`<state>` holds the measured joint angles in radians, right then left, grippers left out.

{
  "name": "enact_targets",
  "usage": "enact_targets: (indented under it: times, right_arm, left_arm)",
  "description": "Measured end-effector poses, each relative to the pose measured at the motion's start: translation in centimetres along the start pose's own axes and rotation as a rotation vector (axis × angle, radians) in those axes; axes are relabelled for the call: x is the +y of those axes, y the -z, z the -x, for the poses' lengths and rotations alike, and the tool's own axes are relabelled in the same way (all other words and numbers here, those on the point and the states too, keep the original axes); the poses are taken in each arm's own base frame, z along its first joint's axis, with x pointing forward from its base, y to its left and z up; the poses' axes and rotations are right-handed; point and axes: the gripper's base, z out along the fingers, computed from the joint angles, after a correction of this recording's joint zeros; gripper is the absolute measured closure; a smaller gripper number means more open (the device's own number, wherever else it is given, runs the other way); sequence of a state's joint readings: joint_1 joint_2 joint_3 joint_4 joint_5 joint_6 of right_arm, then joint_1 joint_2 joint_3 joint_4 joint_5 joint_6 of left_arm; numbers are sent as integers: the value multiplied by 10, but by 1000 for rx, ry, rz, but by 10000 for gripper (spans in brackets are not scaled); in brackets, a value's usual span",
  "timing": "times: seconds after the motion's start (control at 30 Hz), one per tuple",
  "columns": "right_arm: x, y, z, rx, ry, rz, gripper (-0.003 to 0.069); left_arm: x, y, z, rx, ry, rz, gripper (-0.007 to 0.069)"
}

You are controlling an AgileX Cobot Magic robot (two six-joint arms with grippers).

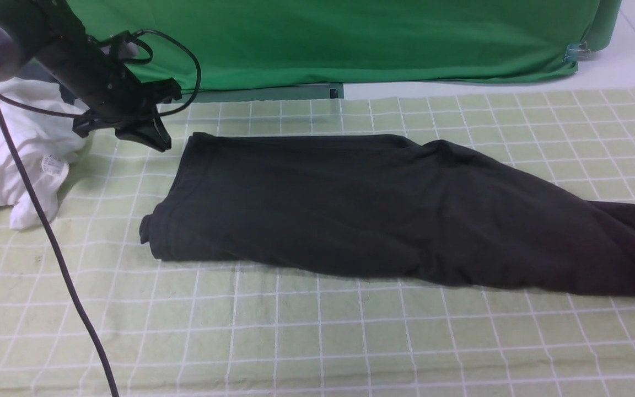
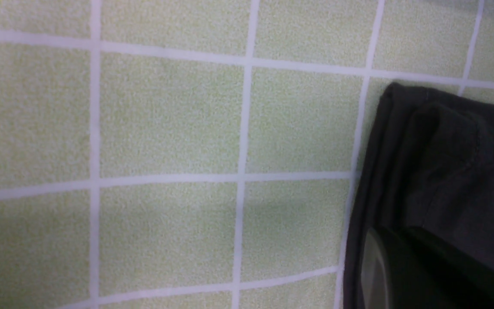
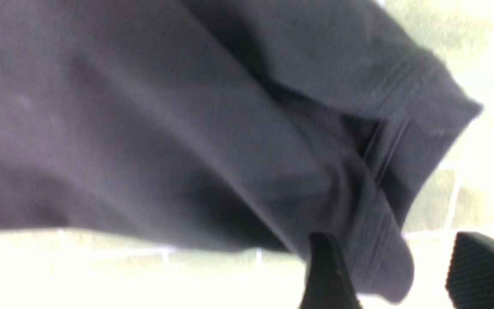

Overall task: Fold a long-sleeved shirt over a green coffee tablecloth.
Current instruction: 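Pull the folded dark garment lengthwise by its ends to straighten it flat on the table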

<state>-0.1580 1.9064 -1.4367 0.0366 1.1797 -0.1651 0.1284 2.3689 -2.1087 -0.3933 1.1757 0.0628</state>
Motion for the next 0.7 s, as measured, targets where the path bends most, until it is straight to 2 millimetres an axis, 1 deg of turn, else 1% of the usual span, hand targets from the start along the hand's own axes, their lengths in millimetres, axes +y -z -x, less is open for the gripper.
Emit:
enact_targets:
  times: [0.1,0.2,0.27,0.3,0.33,0.37,0.47,0.5,0.53,0.57,0.6,0.63,0.7]
  right_arm:
    - [2,-10,6,-1,-10,30,285]
    - [8,-29,12,35,-12,75,293]
    - [11,-38,15,52,0,84,309]
    - [12,-39,16,52,3,85,312]
    - [14,-44,17,63,16,87,332]
    - [14,-44,17,62,17,87,335]
    - [18,-46,18,66,32,89,395]
    - [18,-46,18,66,32,89,400]
    - [18,-46,18,66,34,89,447]
    - [18,-46,18,66,35,89,454]
    - [18,-47,18,66,45,90,522]
    - [18,-47,18,66,56,91,574]
    - [18,-47,18,65,59,91,603]
  left_arm:
    - [0,0,0,-4,0,0,610]
    - [0,0,2,-22,0,1,610]
    - [0,0,2,-23,0,1,610]
    - [0,0,2,-25,0,2,610]
    - [0,0,3,-28,0,2,610]
    - [0,0,3,-30,0,2,610]
    - [0,0,4,-38,0,2,610]
    - [0,0,4,-39,0,2,610]
    - [0,0,4,-40,0,2,610]
    - [0,0,4,-40,0,2,610]
    - [0,0,4,-40,0,2,610]
    - [0,0,4,-40,0,2,610]
    - [0,0,4,-40,0,2,610]
